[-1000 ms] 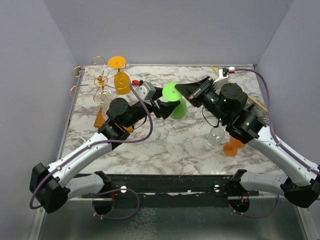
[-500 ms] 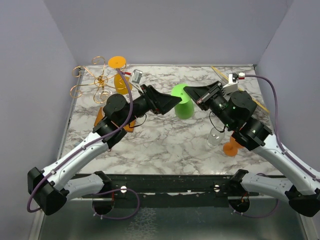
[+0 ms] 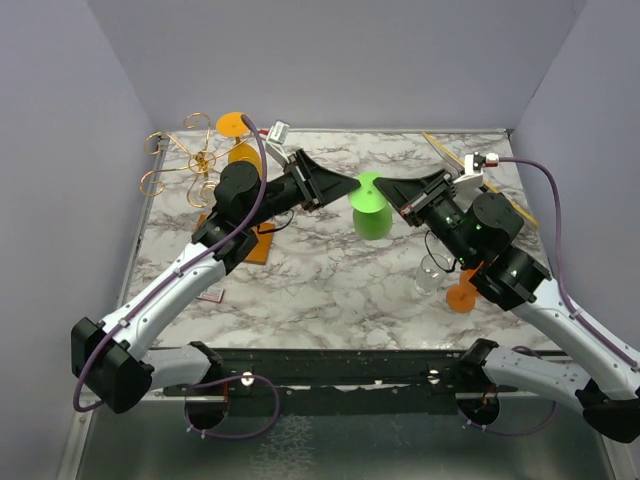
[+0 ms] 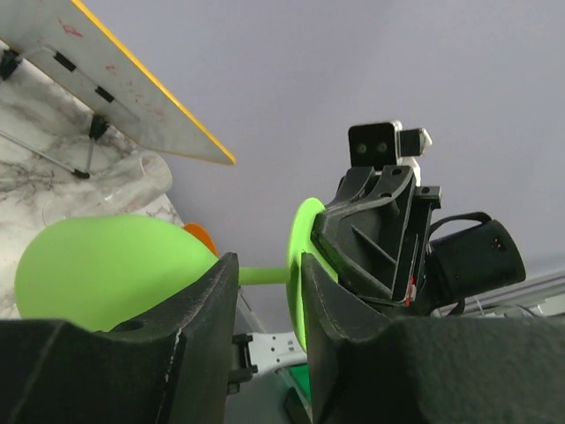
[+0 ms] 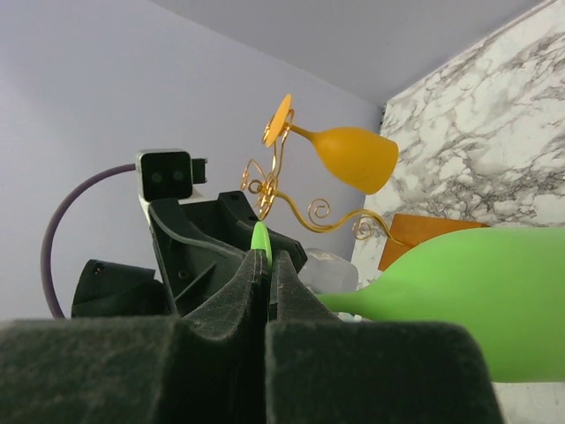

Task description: Place the wine glass upside down on the wine glass rack

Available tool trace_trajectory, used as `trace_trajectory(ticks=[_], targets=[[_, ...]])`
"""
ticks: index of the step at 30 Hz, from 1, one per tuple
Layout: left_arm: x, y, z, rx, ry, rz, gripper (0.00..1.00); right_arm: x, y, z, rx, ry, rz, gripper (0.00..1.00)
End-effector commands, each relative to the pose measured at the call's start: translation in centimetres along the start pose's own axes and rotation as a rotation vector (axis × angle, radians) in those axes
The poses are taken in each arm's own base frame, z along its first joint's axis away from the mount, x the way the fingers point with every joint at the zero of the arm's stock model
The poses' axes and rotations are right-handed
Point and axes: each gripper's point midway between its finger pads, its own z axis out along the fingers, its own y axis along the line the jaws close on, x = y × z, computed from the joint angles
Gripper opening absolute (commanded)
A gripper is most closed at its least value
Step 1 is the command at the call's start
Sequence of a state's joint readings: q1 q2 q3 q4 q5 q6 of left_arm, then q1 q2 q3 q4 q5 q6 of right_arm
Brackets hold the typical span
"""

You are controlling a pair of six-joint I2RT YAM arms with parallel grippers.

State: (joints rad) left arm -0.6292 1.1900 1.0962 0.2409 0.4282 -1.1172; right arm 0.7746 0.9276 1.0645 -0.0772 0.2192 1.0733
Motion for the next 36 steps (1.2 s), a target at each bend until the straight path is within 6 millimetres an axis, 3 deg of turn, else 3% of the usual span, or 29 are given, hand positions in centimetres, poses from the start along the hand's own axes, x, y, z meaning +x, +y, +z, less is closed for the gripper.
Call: trace_trajectory(ticks=[1,8,9,11,14,17,19,22,27,30,32,36], targets=[[1.3,-1.6,-0.1,0.042,0.121,-0.013,0.34,-0.5,0.6,0.0,-0.04,-0.023,-0.02,0.01],[1.9,-2.2,-0.4,0.061,0.183,0.05,0.25,0.0,0.6,0.4,-0.051,-0.001,-0.055,0.01],[2.0,-2.5,-0.4,0.069,0.191,0.059,0.21,0.0,0.6,0.5,-0.053,0.001,-0.061,0.01],[1.9,-3.0,-0.5,0.082,0.206,0.085,0.0,0.1,0.8,0.6,-0.057,0.006,-0.068,0.02],[1.4,-3.7,-0.4,0.088,0.216,0.136,0.0,-0.2,1.2,0.6,-0.058,0.001,-0.076,0.17],[0.2,-4.5,-0.5,0.1,0.215,0.172,0.0,-1.1,1.4,0.3,-0.043,-0.028,-0.078,0.49],[-1.0,-5.0,-0.5,0.116,0.21,0.178,0.0,-1.9,1.4,0.0,-0.032,-0.059,-0.079,0.66],[-2.8,-6.0,-0.4,0.153,0.211,0.187,0.0,-3.1,1.6,-0.7,-0.03,-0.113,-0.091,0.77],[-6.6,-7.5,-0.1,0.194,0.189,0.22,0.0,-5.0,1.5,-2.2,-0.021,-0.192,-0.097,0.81],[-10.1,-8.2,-0.2,0.198,0.14,0.258,0.0,-5.6,1.1,-3.1,-0.012,-0.227,-0.09,0.81],[-12.7,-8.1,-0.4,0.19,0.099,0.275,0.0,-5.8,0.9,-3.4,-0.01,-0.237,-0.084,0.81],[-19.0,-5.9,-1.5,0.134,-0.005,0.291,0.0,-5.7,0.5,-3.6,-0.001,-0.233,-0.078,0.8]])
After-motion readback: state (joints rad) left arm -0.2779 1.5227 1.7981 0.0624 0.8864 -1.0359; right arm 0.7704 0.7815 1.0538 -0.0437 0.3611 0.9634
